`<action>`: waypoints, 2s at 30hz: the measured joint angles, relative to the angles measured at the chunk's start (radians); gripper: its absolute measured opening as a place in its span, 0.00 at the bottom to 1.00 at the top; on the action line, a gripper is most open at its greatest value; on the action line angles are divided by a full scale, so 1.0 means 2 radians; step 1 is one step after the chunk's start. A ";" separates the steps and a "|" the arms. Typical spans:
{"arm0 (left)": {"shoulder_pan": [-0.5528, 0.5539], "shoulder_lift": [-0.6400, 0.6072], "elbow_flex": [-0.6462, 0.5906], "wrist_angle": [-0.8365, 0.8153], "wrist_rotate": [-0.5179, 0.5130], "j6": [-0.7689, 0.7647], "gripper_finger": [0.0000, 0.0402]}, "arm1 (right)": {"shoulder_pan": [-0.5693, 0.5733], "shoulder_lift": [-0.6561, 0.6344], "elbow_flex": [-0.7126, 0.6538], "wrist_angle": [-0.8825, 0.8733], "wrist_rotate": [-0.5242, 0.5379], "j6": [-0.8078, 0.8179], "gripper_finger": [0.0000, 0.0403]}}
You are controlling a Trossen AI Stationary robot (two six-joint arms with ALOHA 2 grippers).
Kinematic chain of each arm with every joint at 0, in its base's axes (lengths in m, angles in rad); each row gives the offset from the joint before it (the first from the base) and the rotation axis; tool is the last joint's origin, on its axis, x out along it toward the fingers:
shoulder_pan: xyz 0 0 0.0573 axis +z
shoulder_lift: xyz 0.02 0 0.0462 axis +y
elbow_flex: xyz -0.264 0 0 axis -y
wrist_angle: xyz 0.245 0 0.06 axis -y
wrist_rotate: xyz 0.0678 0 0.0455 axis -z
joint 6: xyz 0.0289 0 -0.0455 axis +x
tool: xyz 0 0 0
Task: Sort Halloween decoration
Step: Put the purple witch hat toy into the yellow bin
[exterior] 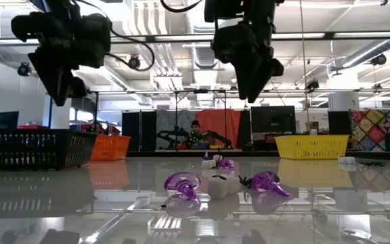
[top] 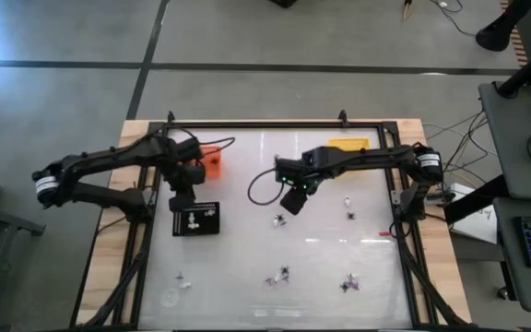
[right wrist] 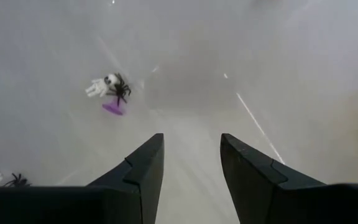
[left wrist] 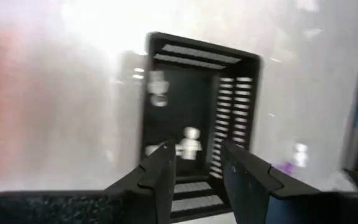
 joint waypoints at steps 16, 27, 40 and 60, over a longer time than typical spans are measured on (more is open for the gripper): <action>0.000 -0.086 0.000 0.013 -0.036 -0.045 0.27 | 0.035 0.000 -0.081 0.188 -0.019 0.100 0.35; 0.000 -0.103 0.000 0.013 -0.036 -0.056 0.27 | 0.041 0.000 -0.123 0.219 -0.018 0.158 0.33; 0.000 -0.104 -0.001 0.016 -0.037 -0.053 0.27 | 0.056 0.001 -0.179 0.336 -0.019 0.179 0.33; 0.000 -0.103 -0.001 0.017 -0.037 -0.053 0.27 | 0.063 0.002 -0.239 0.411 -0.027 0.200 0.32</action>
